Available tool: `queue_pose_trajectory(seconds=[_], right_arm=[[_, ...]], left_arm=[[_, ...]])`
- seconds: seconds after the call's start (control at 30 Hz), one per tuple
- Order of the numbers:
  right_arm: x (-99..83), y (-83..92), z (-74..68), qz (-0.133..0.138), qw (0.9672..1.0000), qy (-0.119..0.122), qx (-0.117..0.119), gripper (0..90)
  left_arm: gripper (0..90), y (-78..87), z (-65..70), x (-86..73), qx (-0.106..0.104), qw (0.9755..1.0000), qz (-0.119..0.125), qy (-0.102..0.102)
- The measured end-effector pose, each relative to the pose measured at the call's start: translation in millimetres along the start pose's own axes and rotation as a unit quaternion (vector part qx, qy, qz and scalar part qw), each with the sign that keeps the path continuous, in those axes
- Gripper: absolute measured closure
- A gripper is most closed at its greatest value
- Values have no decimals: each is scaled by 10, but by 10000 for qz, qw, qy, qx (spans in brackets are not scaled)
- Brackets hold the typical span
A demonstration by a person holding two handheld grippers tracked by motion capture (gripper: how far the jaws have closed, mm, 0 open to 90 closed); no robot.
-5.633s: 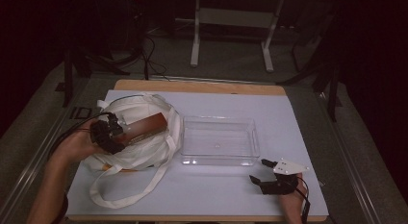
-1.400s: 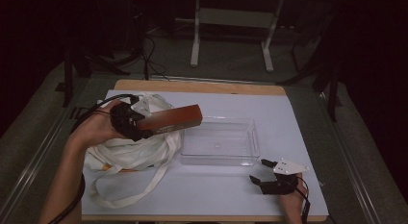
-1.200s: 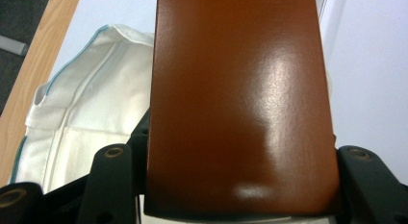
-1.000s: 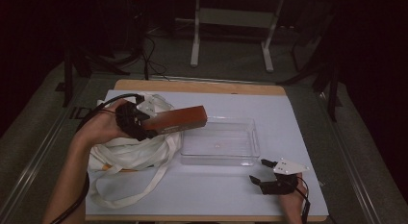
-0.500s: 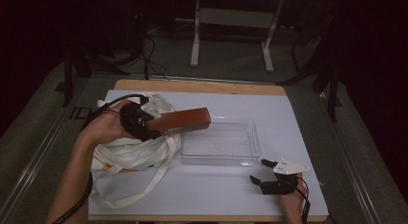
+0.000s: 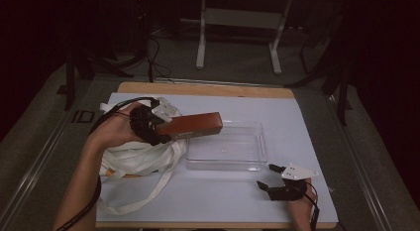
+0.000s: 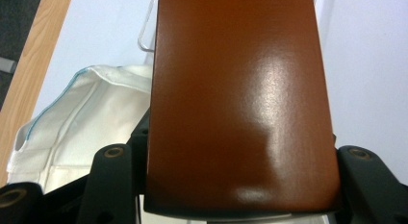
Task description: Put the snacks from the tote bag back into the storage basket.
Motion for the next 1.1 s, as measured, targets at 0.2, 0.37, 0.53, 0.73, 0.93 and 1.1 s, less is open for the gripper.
queue_pose_trajectory(seconds=[0.2, 0.37, 0.53, 0.73, 0.93, 1.1], right_arm=[[0, 0, 0, 0, 10000, -5, 0, 206], [0, 0, 0, 0, 10000, -7, 2, 206], [0, -1, 0, -1, 10000, 0, 4, 206], [0, -1, 0, -3, 10000, -4, 3, 206], [0, -2, -1, -2, 10000, -6, 7, 206], [-1, -2, -1, -6, 10000, -8, 8, 206]], left_arm=[[436, -36, 10, 37, -20, 10000, 5, -38], [435, -52, 11, 52, -57, 10000, -1, -74], [436, -57, -7, 69, -74, 9999, -29, -115], [436, -74, -7, 115, -152, 9997, -10, -164], [436, -89, -16, 185, -212, 9996, 75, -193], [436, -87, -21, 241, -234, 9993, 93, -266]])
Point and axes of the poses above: each handheld gripper's, and its own axes: y roughly backward along the jaws, x roughly out of its top, z roughly to its right, the point moved 6 cm from there along -y, roughly forward along the jaws, and after that the axes turned 10 degrees about x, right-handed, at the moved point
